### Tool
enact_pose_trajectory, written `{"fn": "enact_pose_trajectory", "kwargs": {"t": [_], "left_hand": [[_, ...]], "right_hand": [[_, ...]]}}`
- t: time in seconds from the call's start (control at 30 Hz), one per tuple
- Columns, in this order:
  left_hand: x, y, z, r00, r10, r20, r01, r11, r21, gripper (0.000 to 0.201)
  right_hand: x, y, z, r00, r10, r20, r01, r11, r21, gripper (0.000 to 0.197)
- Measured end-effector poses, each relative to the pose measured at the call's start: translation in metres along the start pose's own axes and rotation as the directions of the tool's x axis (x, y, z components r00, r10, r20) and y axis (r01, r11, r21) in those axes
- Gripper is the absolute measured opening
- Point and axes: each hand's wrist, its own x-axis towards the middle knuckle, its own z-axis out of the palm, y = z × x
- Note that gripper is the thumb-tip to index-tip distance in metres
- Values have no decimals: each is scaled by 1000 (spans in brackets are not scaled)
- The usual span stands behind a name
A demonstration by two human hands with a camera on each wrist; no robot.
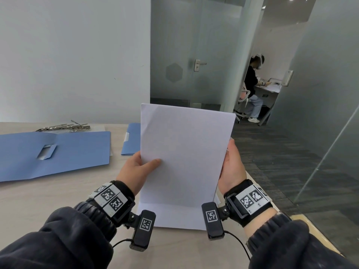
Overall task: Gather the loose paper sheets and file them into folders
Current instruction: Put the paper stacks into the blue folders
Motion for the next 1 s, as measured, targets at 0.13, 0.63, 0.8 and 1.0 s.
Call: {"fn": "enact_pose_trajectory", "kwargs": {"t": [0.13,0.63,0.8,1.0], "left_hand": [[-1,0,0,999,6,33,-4,999,-48,27],[1,-2,2,1000,3,2,-3,1000,-10,22],[0,0,3,1000,2,-11,-2,1000,15,15],[-2,1,3,1000,4,-6,-4,1000,16,17]], "right_hand": [[0,-2,-2,997,46,62,-52,994,94,49],[-10,-6,0,998,-40,44,38,997,63,63],[-12,-29,11,984,-174,-49,164,973,-164,53],[-16,-72,37,929,-342,-143,315,932,-178,48]]}}
